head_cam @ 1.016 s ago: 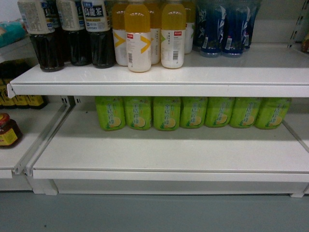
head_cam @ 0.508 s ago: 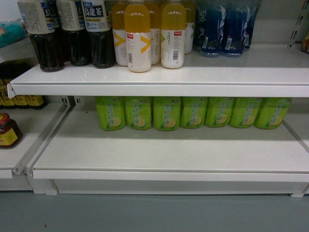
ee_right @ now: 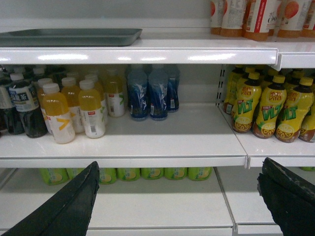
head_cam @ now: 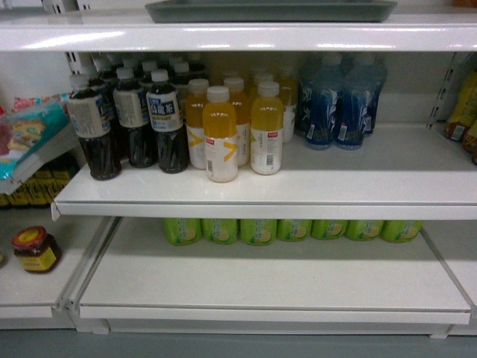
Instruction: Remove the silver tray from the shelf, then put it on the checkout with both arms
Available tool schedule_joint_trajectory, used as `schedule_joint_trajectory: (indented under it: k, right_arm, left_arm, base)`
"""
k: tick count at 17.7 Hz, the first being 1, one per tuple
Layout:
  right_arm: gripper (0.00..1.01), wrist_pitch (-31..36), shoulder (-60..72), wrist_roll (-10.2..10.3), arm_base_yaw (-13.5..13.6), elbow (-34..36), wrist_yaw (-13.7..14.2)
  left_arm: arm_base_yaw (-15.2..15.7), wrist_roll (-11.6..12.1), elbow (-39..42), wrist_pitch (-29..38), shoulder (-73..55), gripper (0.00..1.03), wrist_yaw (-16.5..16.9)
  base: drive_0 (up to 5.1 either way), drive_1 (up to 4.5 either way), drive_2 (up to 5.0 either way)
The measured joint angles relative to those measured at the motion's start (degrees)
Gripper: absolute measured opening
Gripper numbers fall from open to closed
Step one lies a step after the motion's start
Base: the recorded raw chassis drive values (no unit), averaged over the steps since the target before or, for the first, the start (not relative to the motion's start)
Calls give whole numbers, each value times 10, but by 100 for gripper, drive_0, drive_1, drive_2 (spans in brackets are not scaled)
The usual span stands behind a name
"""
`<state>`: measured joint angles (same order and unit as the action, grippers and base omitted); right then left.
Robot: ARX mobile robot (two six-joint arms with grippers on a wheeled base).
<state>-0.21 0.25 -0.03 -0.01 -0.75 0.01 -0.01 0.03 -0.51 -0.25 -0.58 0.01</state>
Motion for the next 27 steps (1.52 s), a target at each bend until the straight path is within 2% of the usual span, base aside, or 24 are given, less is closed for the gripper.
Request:
schedule_joint_trajectory:
  k: [27]
  right_arm:
    - [98,0,0,0,0,0,0]
  left_arm:
    - [0,0,0,0,0,98,0]
  base:
    - [0,0,0]
